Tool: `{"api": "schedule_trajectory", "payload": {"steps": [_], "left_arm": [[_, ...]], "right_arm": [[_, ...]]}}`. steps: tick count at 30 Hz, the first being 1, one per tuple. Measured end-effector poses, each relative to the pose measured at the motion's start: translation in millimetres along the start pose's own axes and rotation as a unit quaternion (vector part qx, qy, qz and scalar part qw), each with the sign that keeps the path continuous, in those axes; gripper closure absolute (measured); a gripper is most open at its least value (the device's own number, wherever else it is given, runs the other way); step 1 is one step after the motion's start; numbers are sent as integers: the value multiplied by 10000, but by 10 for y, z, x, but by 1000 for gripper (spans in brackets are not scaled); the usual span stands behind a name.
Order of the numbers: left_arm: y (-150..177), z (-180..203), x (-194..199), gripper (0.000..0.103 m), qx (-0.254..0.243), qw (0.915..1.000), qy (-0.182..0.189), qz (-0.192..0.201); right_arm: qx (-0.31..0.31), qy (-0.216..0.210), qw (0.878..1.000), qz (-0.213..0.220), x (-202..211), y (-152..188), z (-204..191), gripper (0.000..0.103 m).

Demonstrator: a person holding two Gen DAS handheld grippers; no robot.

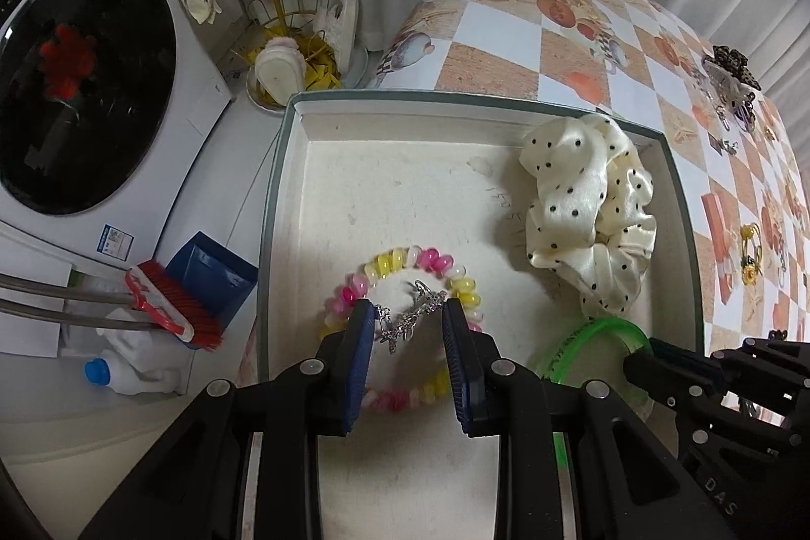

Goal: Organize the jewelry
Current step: 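Carry bangle and chain charm into the white tray and open both tools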

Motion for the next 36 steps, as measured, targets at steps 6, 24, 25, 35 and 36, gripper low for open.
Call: {"api": "schedule_trajectory", "payload": {"steps": [6, 24, 25, 35, 36], "left_arm": [[-48, 8, -20, 70, -42, 10000, -69, 38], [-51, 74, 106, 69, -154, 9993, -335, 88], [-53, 78, 108, 69, -156, 9993, -343, 83], [-29, 135, 151, 69, -233, 9989, -393, 52], [-24, 140, 143, 54, -240, 9989, -398, 32]], "right_arm": [[3, 211, 9997, 116, -57, -99, -6, 96], [-253, -66, 9994, 236, 84, -162, 112, 76], [-302, -192, 9989, 296, 133, -170, 119, 66], [-735, -289, 9941, 744, 529, -169, 368, 53], [-786, -280, 9936, 757, 557, -139, 416, 52]]}}
Point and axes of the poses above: each gripper's, at about its wrist camera, not at the fingertips, and x roughly against the way its jaws point, z to its right, y to its underside, the point moved 5 cm from there along -x, roughly the way its jaws point
